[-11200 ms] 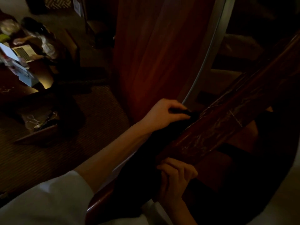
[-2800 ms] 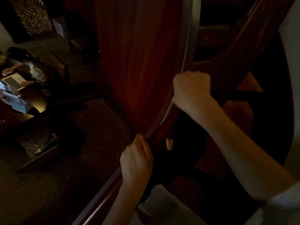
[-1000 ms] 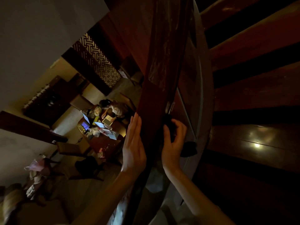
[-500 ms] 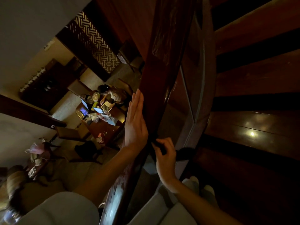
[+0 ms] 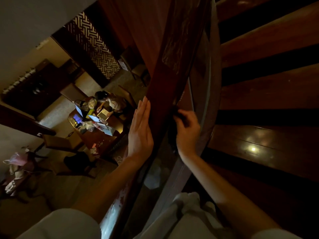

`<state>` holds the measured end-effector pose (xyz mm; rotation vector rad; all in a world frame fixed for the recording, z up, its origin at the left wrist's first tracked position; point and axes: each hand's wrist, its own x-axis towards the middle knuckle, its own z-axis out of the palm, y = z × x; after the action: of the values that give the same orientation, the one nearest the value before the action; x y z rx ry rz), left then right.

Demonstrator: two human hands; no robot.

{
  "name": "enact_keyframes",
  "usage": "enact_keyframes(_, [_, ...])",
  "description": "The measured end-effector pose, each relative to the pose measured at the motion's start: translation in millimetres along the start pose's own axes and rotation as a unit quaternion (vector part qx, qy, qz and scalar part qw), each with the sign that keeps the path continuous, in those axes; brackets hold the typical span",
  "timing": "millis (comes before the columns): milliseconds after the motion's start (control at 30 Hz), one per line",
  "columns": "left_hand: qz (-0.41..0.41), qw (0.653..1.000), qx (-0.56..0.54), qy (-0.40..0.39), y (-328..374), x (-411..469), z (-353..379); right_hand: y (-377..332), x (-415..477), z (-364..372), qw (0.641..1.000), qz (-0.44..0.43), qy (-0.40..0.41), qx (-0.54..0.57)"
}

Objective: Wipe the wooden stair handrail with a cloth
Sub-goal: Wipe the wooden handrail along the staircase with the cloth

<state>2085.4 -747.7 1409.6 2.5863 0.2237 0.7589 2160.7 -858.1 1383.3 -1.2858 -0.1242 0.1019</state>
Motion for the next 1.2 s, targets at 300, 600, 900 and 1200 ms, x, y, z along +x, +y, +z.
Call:
enact_keyframes(300, [-0.007, 1.0, -0.005, -0.011, 0, -1, -1, -37, 64, 7, 0.996, -0.054, 0.07, 0.001])
enact_keyframes(600, [-0.009, 1.0, -0.011, -0.011, 2, -1, -3, 36, -71, -1, 0.995, 0.095, -0.028, 0.011])
enact_keyframes(900, [0.0, 1.0, -0.024, 0.002, 1, -2, -4, -21, 33, 11, 0.996, 0.003, 0.079, 0.031])
enact_keyframes(1200, [0.003, 0.999, -0.037, 0.003, 0, -2, -6, -28, -9, 7, 0.996, -0.07, 0.02, 0.048])
